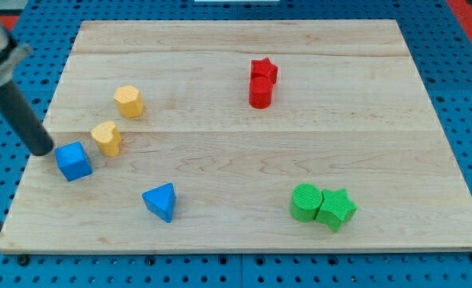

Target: Move the blue cube down to the yellow heart

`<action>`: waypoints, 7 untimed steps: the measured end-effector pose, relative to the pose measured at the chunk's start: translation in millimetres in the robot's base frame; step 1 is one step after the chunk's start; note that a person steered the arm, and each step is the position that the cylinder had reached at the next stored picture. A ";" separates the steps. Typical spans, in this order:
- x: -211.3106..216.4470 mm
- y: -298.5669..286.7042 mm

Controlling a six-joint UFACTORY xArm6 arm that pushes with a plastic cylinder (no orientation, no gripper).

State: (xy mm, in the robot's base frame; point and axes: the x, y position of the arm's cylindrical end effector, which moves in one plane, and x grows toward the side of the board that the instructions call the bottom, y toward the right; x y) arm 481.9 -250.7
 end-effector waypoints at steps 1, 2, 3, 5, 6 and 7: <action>16.6 27.5; 16.0 32.5; 23.9 6.9; 38.8 47.4; 97.0 27.4; 135.8 87.4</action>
